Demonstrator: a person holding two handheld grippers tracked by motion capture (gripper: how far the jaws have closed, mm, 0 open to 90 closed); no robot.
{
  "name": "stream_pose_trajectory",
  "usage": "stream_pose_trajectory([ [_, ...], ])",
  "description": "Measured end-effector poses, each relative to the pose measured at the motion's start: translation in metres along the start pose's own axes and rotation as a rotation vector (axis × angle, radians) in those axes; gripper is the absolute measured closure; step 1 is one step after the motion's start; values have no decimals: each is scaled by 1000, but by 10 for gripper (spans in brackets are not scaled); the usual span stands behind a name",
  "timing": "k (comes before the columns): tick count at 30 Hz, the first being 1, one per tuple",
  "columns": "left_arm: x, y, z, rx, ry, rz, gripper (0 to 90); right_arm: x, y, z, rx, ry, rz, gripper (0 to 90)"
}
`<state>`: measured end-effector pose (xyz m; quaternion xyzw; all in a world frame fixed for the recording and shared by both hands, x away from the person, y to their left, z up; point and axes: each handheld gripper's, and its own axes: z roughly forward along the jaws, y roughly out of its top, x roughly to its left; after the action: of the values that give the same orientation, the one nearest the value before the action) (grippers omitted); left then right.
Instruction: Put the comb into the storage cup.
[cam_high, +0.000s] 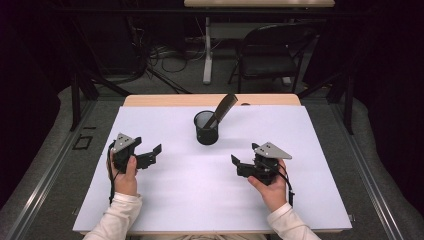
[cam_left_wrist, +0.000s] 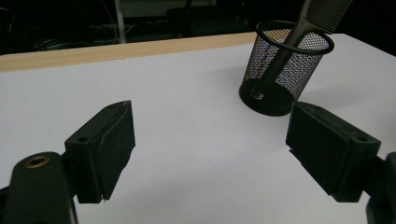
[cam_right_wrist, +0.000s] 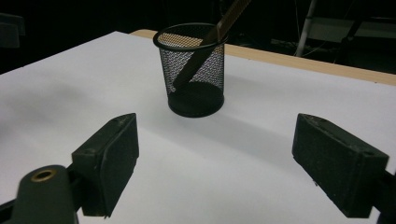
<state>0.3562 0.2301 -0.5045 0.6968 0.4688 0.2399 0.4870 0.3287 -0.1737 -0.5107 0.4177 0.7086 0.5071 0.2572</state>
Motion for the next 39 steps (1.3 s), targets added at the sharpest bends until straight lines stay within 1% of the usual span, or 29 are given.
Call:
stream_pose_trajectory([
  [4, 0, 0, 0, 3, 0, 4, 157, 1, -6, 1, -1, 5, 6, 148],
  [7, 0, 0, 0, 2, -1, 4, 157, 1, -9, 3, 12, 8, 12, 148],
  [12, 0, 0, 1, 3, -1, 4, 157, 0, -13, 4, 16, 11, 16, 148],
  [17, 0, -1, 1, 8, -1, 10, 157, -1, -16, 5, 17, 6, 11, 148],
  [18, 0, -1, 1, 9, -1, 10, 157, -1, -16, 5, 17, 8, 16, 148],
  [22, 0, -1, 1, 9, -1, 9, 157, -1, -18, 6, 26, 9, 21, 148],
  [28, 0, -1, 2, 9, 0, 9, 157, -1, -20, 8, 45, -2, 11, 148],
  [39, 0, -1, 1, 8, 1, 12, 157, -3, -22, 9, 47, -3, 14, 148],
])
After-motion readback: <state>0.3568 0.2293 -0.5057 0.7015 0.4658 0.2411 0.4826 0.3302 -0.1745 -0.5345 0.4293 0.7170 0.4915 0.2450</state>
